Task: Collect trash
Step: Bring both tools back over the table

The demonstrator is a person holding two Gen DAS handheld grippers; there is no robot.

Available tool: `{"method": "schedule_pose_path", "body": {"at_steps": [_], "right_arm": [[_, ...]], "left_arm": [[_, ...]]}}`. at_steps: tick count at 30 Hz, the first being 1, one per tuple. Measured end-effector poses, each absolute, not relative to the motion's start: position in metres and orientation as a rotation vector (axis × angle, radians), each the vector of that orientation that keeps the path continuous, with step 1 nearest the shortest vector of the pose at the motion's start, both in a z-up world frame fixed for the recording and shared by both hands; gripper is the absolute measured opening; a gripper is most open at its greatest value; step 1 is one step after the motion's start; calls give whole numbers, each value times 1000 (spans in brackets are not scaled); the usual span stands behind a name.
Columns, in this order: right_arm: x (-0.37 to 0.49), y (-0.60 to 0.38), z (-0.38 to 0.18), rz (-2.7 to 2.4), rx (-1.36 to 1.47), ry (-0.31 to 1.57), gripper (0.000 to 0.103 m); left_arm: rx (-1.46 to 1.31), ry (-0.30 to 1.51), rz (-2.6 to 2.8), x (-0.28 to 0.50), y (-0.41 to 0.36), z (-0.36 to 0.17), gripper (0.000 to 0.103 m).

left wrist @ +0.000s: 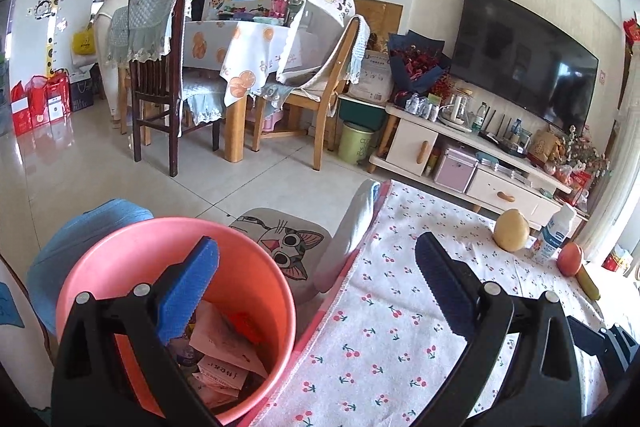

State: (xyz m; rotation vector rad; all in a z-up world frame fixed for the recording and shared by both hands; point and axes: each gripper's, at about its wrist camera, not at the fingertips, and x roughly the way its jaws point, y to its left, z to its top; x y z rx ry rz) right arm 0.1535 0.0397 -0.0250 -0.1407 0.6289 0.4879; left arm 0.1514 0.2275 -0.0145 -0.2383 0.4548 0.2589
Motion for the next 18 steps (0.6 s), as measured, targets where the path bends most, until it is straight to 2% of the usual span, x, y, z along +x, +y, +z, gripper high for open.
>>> {"method": "schedule_pose_path", "body": {"at_steps": [18], "right_arm": [[134,-98,-16,287,-9,562,91]], "left_arm": [[19,481,83,135,77,-9,99]]}}
